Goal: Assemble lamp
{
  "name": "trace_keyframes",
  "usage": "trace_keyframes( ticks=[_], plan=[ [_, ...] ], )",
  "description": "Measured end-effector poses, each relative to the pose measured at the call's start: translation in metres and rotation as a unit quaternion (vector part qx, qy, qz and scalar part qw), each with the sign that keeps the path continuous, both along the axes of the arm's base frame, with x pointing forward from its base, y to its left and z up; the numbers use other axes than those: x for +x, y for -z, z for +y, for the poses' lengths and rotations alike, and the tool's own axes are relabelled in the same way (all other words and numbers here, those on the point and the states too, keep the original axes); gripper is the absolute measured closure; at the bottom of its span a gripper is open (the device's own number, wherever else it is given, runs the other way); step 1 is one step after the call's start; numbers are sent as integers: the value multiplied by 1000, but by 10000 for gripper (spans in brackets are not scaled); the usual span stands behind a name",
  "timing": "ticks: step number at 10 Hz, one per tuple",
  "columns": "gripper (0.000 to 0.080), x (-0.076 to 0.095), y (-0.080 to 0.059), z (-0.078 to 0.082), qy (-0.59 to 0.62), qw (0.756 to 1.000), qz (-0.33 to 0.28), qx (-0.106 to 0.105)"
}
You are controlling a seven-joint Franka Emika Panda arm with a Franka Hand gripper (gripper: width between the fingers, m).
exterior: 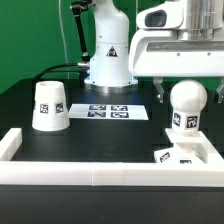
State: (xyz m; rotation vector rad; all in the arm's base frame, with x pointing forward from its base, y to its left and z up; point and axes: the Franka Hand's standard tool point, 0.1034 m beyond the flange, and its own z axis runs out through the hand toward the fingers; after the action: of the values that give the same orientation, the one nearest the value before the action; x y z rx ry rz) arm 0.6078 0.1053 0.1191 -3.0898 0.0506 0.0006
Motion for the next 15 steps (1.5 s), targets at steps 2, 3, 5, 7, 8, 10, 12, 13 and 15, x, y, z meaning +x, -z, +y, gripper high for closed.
trace_keyframes(
  ticks=[2, 3, 5, 7, 8, 10, 12, 13, 15],
  plan=[
    [101, 1, 2, -2, -120, 993, -11, -1],
    [101, 2, 3, -4, -177, 984, -13, -2],
    [101, 2, 4, -6, -232, 973, -15, -2],
    [101, 2, 4, -7, -280, 960, -17, -3],
    [101, 2, 4, -8, -324, 946, -19, -4],
    [101, 4, 2, -10, -451, 892, -23, -9],
    [101, 2, 1, -8, -528, 849, -14, -15],
    [101, 2, 0, -4, -547, 837, -13, -17],
    [101, 1, 0, -1, -617, 787, -9, -25]
  ],
)
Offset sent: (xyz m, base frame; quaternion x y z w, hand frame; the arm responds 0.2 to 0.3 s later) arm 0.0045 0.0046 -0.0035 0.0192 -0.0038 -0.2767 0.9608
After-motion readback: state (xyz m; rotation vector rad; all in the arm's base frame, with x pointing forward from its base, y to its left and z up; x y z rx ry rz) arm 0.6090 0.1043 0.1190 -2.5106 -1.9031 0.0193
